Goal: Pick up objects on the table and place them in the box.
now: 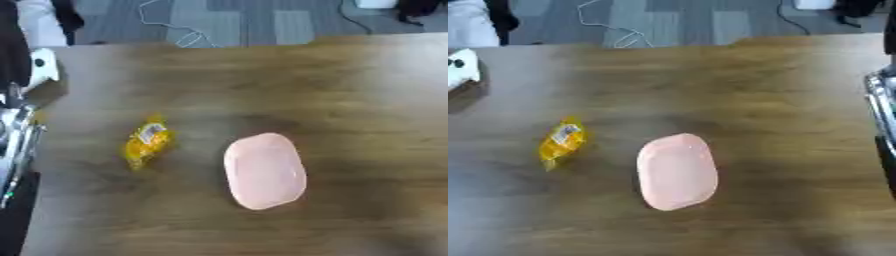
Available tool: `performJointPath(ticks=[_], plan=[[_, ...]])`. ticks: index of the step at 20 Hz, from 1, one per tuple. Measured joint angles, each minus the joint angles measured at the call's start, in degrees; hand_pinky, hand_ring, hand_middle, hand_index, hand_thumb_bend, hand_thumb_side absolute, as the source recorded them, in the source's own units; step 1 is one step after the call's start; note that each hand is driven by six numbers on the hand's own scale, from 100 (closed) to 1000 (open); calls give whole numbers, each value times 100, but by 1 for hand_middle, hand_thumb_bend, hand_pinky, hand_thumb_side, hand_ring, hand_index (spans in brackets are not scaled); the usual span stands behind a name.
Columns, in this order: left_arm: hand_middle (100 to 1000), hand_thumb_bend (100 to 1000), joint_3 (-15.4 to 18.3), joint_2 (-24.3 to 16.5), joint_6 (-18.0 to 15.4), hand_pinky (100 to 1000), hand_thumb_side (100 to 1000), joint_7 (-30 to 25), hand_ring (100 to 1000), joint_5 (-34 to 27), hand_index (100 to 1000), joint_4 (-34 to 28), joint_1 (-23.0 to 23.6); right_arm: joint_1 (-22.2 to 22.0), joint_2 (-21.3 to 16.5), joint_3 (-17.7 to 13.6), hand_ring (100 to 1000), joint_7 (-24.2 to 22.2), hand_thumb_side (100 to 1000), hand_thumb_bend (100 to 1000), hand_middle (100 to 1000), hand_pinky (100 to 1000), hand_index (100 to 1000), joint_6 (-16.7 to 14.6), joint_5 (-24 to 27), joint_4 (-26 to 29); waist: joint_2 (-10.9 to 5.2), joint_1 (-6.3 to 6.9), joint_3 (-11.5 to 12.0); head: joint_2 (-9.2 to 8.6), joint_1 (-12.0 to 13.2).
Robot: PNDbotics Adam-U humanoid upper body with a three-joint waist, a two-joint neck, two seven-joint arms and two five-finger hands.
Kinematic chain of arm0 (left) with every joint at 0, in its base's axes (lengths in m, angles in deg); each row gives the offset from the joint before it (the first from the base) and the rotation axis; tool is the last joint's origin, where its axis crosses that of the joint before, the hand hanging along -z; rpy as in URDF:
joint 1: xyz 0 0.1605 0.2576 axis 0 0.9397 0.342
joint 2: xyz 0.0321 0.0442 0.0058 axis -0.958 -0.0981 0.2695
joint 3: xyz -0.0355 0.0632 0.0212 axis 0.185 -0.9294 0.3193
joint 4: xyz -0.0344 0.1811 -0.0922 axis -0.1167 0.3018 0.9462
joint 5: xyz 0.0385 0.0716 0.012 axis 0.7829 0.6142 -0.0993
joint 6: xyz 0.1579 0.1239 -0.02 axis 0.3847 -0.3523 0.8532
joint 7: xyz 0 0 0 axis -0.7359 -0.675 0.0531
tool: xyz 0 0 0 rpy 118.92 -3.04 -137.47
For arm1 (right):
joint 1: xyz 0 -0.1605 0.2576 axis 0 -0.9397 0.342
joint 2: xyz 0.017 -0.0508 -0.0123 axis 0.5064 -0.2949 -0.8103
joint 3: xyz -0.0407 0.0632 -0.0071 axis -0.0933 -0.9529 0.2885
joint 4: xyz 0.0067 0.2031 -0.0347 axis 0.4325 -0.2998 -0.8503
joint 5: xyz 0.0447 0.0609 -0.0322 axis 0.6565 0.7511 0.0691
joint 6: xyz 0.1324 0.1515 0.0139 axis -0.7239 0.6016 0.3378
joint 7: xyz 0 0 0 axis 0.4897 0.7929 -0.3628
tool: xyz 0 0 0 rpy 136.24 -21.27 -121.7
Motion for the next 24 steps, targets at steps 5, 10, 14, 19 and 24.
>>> performJointPath(ticks=[5, 10, 14, 19, 24], plan=[[877, 379, -1, 0, -130, 783, 943, 31, 824, 86, 906, 11, 8, -45, 60, -30, 773, -76, 1000, 100, 827, 623, 836, -105, 1, 0, 4, -51, -37, -43, -55], [856, 395, -4, 0, -124, 765, 917, 42, 809, 92, 891, 14, 26, -89, 114, -41, 762, 20, 1000, 100, 813, 614, 827, -111, 1, 0, 26, -51, -62, -47, -85], [848, 399, -18, 0, -111, 758, 908, 48, 802, 91, 884, 15, 26, -93, 163, -52, 761, 106, 1000, 100, 812, 613, 825, -146, -16, 0, 35, -35, -102, -49, -113], [845, 403, -70, 50, -68, 755, 899, 26, 799, 54, 883, 17, 26, -78, 311, -40, 759, 148, 1000, 100, 810, 612, 825, -139, -23, 0, -42, 28, -211, -43, -183], [844, 406, -113, 121, -18, 752, 887, -42, 798, 34, 881, 24, 25, -61, 441, -31, 758, 172, 1000, 100, 807, 612, 822, -93, 3, 0, -225, 56, -260, -30, -204]])
